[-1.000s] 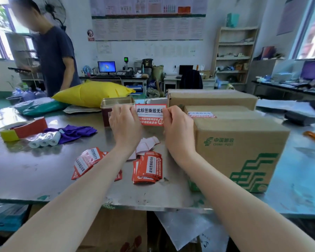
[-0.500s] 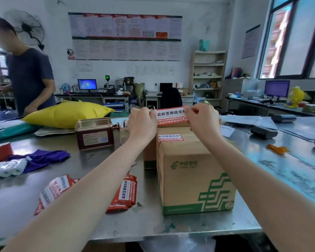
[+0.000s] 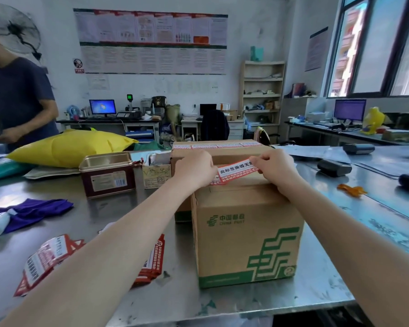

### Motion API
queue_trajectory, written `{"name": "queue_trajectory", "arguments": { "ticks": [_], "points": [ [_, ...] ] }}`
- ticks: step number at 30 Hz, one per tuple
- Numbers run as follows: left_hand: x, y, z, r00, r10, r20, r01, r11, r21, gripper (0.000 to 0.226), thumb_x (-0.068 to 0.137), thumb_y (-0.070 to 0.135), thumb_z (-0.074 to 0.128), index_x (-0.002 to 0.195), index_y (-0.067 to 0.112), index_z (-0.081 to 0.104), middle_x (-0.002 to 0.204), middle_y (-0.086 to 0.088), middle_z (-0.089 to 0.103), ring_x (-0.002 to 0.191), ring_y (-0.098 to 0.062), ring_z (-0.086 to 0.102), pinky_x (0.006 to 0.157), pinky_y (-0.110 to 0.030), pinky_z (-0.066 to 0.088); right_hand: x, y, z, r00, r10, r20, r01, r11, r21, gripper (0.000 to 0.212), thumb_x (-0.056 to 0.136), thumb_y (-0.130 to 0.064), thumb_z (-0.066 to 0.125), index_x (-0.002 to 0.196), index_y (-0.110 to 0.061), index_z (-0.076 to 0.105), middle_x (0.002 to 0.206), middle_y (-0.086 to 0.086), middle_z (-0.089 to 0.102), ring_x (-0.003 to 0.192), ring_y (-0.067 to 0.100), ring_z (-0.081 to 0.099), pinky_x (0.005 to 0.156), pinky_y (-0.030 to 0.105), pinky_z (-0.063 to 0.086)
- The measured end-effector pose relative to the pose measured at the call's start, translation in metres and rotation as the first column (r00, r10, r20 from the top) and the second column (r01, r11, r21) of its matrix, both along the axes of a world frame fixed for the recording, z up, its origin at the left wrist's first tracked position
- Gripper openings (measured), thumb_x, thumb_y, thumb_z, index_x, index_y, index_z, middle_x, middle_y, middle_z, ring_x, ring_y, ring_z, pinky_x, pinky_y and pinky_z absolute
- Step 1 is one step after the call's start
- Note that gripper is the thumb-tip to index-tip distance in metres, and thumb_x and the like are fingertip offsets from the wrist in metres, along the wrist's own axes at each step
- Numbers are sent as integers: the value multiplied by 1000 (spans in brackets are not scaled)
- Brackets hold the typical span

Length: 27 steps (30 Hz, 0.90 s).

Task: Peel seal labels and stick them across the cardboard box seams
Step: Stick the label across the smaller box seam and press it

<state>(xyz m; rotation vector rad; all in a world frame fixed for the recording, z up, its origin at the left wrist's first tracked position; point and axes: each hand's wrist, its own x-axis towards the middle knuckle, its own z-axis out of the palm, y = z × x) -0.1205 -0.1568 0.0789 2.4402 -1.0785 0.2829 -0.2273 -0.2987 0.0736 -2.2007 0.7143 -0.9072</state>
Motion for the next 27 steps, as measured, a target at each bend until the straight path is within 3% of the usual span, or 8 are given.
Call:
{"name": "queue_trajectory", "arguments": {
  "ticks": [3, 5, 8, 16, 23, 27],
  "points": [
    [-1, -1, -3, 1000, -3, 15, 3, 1000, -14, 29, 91, 24, 55, 70, 9, 69, 57, 0, 55, 52, -17, 46, 54, -27, 36, -3, -6, -1, 1000, -27, -15, 27, 1000, 15, 33, 91, -29, 56, 81, -2, 70, 64, 5, 59, 51, 16, 42, 51, 27, 34],
    [-1, -1, -5, 1000, -29, 10, 29, 999, -18, 23, 90, 20, 56, 80, 10, 74, 75, -1, 68, 66, -19, 58, 61, -32, 47, -3, -8, -2, 1000, -21, -21, 22, 999, 30, 31, 91, -30, 56, 81, -5, 71, 69, 7, 62, 52, 15, 42, 52, 28, 35],
    [-3, -1, -8, 999, -51, 5, 51, 998, -37, 19, 88, 16, 57, 88, 13, 76, 95, 0, 72, 82, -21, 63, 75, -38, 54, 0, -8, -2, 999, -26, -31, 27, 999, 36, 31, 90, -30, 56, 82, -4, 71, 76, 11, 66, 55, 17, 43, 57, 31, 37],
    [-3, 3, -11, 995, -103, 7, 103, 993, -61, 17, 88, 14, 59, 95, 12, 75, 102, -2, 71, 84, -19, 62, 73, -35, 53, 1, -9, -2, 997, -26, -68, 28, 999, 30, 29, 90, -30, 57, 79, -8, 71, 66, 5, 61, 53, 17, 42, 56, 32, 38],
    [-6, 7, -11, 992, -122, 15, 123, 990, -68, 19, 89, 16, 58, 99, 13, 74, 105, -2, 70, 91, -19, 62, 81, -39, 53, 1, -8, -2, 997, -20, -77, 22, 1000, 17, 27, 90, -30, 58, 79, -9, 72, 62, 3, 59, 52, 16, 42, 56, 31, 38],
    [-8, 9, -11, 992, -125, 25, 126, 991, -42, 21, 90, 15, 55, 102, 13, 73, 108, -3, 70, 94, -19, 62, 84, -40, 52, 3, -10, -3, 995, -25, -97, 26, 1000, 6, 27, 89, -31, 59, 78, -10, 72, 70, 7, 65, 56, 16, 46, 59, 33, 42]
  ]
}}
